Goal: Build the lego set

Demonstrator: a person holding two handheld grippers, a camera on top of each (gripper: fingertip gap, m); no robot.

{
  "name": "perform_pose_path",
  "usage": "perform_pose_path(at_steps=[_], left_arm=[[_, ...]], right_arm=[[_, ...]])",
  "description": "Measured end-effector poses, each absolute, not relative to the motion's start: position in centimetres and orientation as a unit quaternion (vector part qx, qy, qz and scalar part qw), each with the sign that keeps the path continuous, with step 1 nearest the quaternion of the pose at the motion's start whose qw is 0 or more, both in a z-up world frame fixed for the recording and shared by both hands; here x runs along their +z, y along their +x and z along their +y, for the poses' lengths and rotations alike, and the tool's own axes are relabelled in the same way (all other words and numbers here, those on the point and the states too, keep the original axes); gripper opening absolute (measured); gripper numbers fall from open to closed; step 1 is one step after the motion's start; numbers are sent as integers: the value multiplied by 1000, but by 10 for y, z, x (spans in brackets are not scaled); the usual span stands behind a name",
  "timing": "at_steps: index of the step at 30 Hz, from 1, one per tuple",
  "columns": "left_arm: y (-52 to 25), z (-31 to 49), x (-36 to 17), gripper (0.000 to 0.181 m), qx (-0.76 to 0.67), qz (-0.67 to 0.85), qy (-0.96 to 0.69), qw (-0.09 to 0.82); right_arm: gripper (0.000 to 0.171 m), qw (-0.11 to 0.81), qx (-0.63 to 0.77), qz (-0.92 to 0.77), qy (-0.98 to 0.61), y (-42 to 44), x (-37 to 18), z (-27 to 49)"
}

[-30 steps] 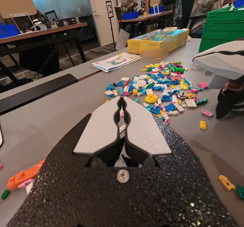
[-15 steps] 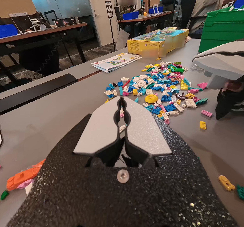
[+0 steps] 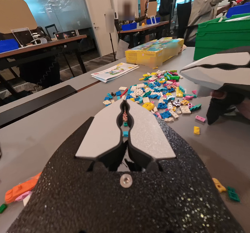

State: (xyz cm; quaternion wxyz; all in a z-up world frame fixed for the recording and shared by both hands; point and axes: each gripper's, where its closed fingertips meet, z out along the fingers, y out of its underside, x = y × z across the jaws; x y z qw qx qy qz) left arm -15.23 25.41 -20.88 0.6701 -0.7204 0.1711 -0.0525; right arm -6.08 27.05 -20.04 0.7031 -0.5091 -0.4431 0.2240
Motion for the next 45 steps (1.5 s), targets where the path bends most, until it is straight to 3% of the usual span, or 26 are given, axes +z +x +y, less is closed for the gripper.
perform_pose_path(at_steps=[12,24,28,36,45], left_arm=[[-109,200,-212,3,-107,230,-709,658],[-81,149,-213,30,-140,289,-684,654],[-87,147,-216,29,-171,277,-695,641],[-157,139,-200,1,-83,139,-695,701],[-156,143,-204,0,-82,146,-704,690]], right_arm=[[0,709,175,-439,-524,-54,-203,282],[9,704,214,-401,-546,-40,-197,287],[10,687,208,-438,-541,-48,-204,280],[9,512,291,-585,-557,-110,-233,242],[6,348,325,-719,-507,-209,-226,224]])
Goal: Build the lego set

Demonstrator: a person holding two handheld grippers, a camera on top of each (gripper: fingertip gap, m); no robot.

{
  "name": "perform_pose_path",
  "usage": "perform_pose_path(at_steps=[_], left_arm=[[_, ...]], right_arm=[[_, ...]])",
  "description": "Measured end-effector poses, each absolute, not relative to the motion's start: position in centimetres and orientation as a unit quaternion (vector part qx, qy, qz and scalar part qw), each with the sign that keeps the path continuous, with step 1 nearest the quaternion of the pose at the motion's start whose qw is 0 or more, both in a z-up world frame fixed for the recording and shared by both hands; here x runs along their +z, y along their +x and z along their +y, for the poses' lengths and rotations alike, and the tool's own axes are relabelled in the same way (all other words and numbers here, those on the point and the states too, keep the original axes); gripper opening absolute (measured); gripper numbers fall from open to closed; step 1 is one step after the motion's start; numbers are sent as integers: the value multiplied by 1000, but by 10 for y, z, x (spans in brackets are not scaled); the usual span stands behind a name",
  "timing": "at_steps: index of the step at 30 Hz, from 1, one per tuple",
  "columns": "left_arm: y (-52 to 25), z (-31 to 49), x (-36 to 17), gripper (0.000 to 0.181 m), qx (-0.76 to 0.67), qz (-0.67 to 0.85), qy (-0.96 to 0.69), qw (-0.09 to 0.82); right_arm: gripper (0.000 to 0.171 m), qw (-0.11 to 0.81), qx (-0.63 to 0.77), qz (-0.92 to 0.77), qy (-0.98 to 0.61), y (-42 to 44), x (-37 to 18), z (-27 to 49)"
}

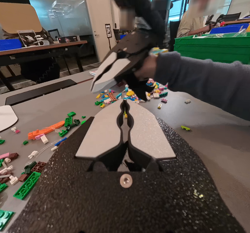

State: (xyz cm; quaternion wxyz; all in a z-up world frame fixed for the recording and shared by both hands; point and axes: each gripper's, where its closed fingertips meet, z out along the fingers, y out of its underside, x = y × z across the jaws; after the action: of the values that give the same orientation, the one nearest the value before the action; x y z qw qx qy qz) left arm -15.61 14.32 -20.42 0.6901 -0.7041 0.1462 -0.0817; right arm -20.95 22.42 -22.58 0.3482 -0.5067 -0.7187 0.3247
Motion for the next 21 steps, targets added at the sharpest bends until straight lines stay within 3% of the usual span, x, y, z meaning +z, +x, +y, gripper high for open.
perform_pose_path(at_steps=[4,12,16,21], left_arm=[[-164,143,-203,0,-78,131,-704,694],[-195,142,-201,0,-70,102,-709,694],[-204,142,-201,0,-96,83,-709,694],[-209,143,-205,0,-109,68,-716,686]], right_arm=[[12,251,274,-759,-535,-239,-265,229],[30,183,240,-798,-522,-255,-286,239],[30,157,225,-808,-521,-256,-298,242],[18,171,217,-817,-506,-255,-301,243]])
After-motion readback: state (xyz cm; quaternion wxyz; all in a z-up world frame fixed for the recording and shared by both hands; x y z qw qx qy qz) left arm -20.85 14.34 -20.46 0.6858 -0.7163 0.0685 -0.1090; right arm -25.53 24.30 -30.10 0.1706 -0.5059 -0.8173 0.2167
